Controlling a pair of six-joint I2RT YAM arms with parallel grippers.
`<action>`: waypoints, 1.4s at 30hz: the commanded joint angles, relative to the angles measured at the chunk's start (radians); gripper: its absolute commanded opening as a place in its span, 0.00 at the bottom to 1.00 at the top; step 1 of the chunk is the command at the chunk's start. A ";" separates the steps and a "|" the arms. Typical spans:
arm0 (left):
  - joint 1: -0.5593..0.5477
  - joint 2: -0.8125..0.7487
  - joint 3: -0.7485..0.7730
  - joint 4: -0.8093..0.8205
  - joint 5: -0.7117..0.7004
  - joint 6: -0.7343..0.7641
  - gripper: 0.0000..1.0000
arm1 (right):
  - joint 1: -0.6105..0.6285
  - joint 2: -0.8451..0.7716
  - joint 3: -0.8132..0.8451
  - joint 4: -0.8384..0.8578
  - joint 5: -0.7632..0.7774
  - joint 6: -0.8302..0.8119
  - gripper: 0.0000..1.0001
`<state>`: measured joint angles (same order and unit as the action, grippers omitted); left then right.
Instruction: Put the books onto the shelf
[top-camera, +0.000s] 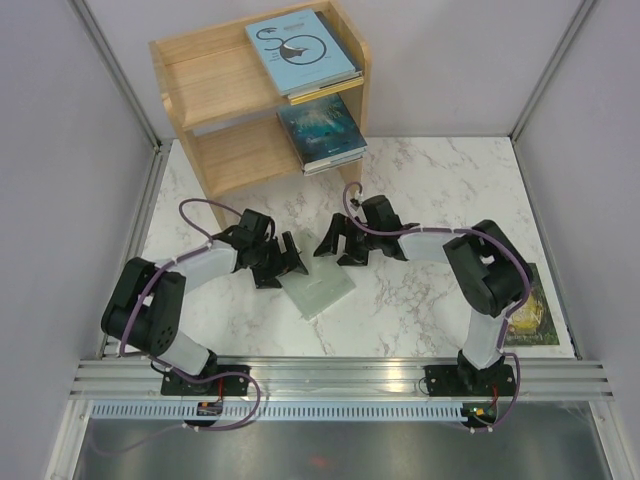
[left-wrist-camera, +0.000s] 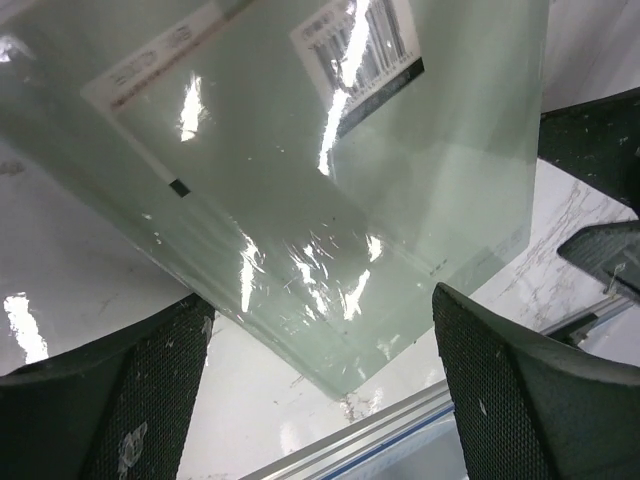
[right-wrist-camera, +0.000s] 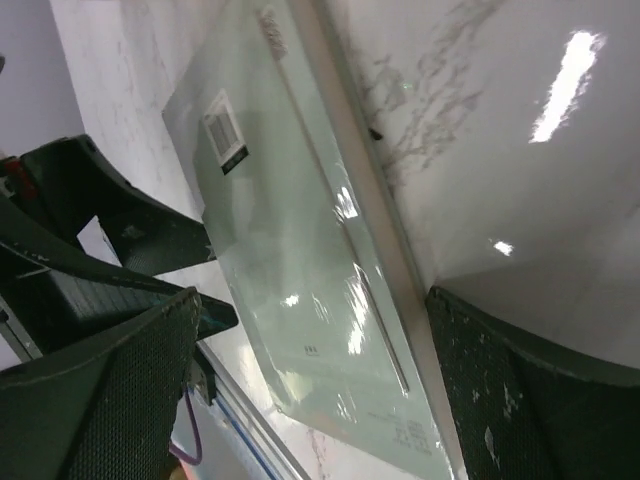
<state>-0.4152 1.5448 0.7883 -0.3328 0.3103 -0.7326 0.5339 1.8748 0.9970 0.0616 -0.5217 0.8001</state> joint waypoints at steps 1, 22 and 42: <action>-0.008 -0.002 -0.049 0.141 0.098 0.044 0.91 | 0.103 0.075 -0.107 0.062 -0.001 0.054 0.98; -0.005 -0.092 -0.327 0.492 0.279 -0.087 0.91 | 0.179 0.014 -0.406 0.475 -0.146 0.321 0.00; 0.059 -0.632 -0.281 0.132 0.240 -0.051 0.92 | 0.153 -0.512 -0.216 0.158 -0.227 0.289 0.00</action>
<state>-0.3630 0.9516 0.4706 -0.1551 0.5335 -0.7776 0.6933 1.4532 0.6838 0.1596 -0.6510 1.0706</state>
